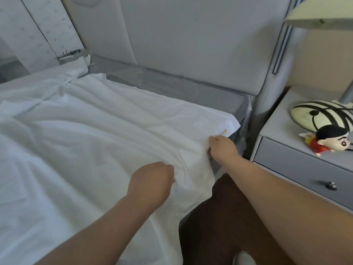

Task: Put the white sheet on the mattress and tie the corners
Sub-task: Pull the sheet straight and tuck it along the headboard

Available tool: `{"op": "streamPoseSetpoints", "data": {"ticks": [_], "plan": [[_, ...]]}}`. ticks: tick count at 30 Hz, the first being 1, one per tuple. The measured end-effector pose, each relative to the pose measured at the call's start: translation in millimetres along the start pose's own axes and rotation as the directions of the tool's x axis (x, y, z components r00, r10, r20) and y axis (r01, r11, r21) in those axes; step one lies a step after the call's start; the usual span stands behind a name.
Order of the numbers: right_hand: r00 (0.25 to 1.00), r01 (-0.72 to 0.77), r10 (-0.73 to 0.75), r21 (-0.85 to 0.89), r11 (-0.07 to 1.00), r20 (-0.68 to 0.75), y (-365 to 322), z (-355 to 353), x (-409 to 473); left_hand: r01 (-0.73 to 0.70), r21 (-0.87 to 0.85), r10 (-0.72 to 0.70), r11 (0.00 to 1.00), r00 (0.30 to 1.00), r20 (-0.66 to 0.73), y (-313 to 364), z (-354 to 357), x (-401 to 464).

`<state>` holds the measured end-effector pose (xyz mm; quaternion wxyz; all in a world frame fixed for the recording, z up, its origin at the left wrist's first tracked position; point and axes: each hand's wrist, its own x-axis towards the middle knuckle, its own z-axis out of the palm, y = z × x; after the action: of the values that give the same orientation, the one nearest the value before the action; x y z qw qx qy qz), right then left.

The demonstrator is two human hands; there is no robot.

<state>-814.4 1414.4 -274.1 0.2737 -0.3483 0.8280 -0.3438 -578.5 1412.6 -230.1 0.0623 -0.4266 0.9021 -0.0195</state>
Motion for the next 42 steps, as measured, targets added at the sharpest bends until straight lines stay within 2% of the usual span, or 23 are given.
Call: {"op": "streamPoseSetpoints", "data": {"ticks": [2,4,5,7,8,9,10,11,14,16,17,20,23,27,29,32,36,39,41,42], "plan": [[0.996,0.008,-0.007,0.006,1.0,-0.089,6,-11,1,-0.033,-0.014,0.033,0.999,0.999,-0.022,7,-3,4],[0.982,-0.041,0.057,0.09,0.995,-0.18,16,-27,-1,-0.073,-0.056,0.07,0.996,0.996,-0.05,19,-4,9],[0.98,-0.084,0.099,0.096,0.992,-0.175,28,-34,2,-0.093,-0.086,0.089,0.992,0.995,-0.048,27,-3,12],[0.962,-0.256,0.256,0.016,0.967,-0.092,59,-46,2,-0.15,-0.167,0.154,0.975,0.988,0.011,43,5,15],[0.924,-0.38,0.38,-0.013,0.925,-0.037,75,-47,1,-0.184,-0.199,0.2,0.963,0.978,0.063,50,13,15],[0.864,-0.504,0.503,0.024,0.864,0.035,88,-45,-4,-0.214,-0.208,0.241,0.954,0.964,0.11,55,20,13],[0.826,-0.56,0.554,0.032,0.828,0.102,94,-43,-13,-0.234,-0.212,0.265,0.949,0.955,0.134,57,26,9],[0.805,-0.591,0.583,0.069,0.804,0.11,97,-39,-19,-0.242,-0.221,0.273,0.945,0.954,0.125,57,27,5],[0.868,-0.49,0.495,0.217,0.844,0.032,74,-37,-27,-0.245,-0.259,0.242,0.934,0.969,-0.046,44,12,-9],[0.9,-0.427,0.429,0.343,0.837,0.075,50,-38,-30,-0.192,-0.213,0.172,0.958,0.979,-0.107,26,-2,-22],[0.903,-0.425,0.416,0.375,0.824,0.109,38,-37,-31,-0.134,-0.164,0.121,0.977,0.989,-0.086,17,-6,-25],[0.907,-0.408,0.323,0.372,0.834,0.27,5,-17,-53,0.08,-0.013,-0.078,0.997,0.992,0.097,-8,-15,-45],[0.909,-0.36,0.255,0.311,0.88,0.33,-9,16,-81,0.174,0.048,-0.179,0.984,0.97,0.164,-29,-8,-68],[0.923,-0.315,0.193,0.364,0.877,0.334,-7,45,-90,0.17,0.042,-0.173,0.985,0.98,0.102,-33,3,-83],[0.952,-0.239,0.141,0.372,0.897,0.274,-12,48,-88,0.138,0.05,-0.142,0.989,0.987,0.074,-29,7,-89],[0.985,-0.111,0.066,0.291,0.95,0.16,-13,42,-82,0.101,0.039,-0.102,0.994,0.994,0.036,-29,11,-89],[0.995,-0.085,0.072,0.223,0.971,0.067,3,27,-77,-0.02,-0.069,0.028,0.997,0.994,0.11,-22,9,-91],[0.985,-0.131,0.116,0.109,0.985,0.132,12,24,-77,-0.089,-0.149,0.121,0.985,0.966,0.227,-9,12,-96],[0.943,-0.234,0.191,0.135,0.963,0.273,16,23,-82,-0.095,-0.212,0.156,0.973,0.943,0.294,-2,12,-95],[0.927,-0.272,0.21,0.171,0.947,0.312,15,20,-84,-0.109,-0.216,0.168,0.97,0.945,0.28,1,10,-92]]}}
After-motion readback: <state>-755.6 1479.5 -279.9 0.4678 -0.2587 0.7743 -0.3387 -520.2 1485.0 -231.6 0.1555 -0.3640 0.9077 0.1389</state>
